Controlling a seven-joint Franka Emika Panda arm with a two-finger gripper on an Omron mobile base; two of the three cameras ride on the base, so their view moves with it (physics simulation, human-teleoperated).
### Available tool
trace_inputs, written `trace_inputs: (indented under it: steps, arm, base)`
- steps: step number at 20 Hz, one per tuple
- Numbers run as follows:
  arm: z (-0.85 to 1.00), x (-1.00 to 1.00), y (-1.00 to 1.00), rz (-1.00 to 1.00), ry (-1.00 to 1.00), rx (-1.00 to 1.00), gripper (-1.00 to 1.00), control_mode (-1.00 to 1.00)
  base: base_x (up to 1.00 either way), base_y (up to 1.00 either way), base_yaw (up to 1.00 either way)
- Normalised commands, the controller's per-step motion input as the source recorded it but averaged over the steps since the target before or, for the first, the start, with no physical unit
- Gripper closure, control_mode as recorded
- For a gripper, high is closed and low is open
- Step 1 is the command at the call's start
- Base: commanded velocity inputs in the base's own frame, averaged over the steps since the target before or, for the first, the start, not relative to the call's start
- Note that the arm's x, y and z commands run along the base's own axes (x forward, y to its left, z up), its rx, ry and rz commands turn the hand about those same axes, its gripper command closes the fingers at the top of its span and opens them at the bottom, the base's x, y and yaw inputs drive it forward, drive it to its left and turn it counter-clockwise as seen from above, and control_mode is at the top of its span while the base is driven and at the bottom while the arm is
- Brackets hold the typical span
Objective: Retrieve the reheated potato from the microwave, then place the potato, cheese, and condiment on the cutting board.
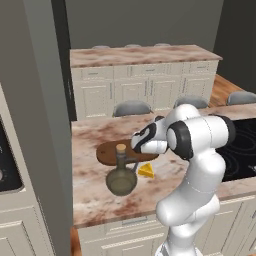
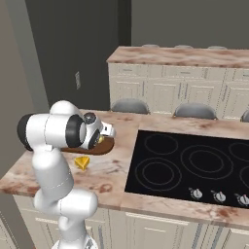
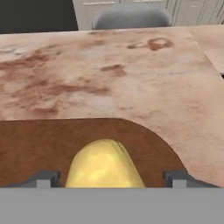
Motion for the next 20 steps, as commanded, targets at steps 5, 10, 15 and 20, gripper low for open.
trace_inputs:
  steps: [5,10,15,20]
  arm:
    - [0.14,0.0,0.02,-0.02,-0.06,0.0,-1.0,-1.0]
    - [0.32,-0.1,0.02,-0.03,-0.15,0.0,-1.0,-1.0]
    - [0.33,-0.34,0.0,-0.07,-0.17,-0.01,-1.0,-1.0]
    - [0.22,-0.56,0.0,-0.06,-0.02,0.0,-1.0,-1.0]
  base:
    - [0.0,0.0,0.0]
    - [0.0,0.0,0.0]
    - [0.0,0.0,0.0]
    - [0.0,0.0,0.0]
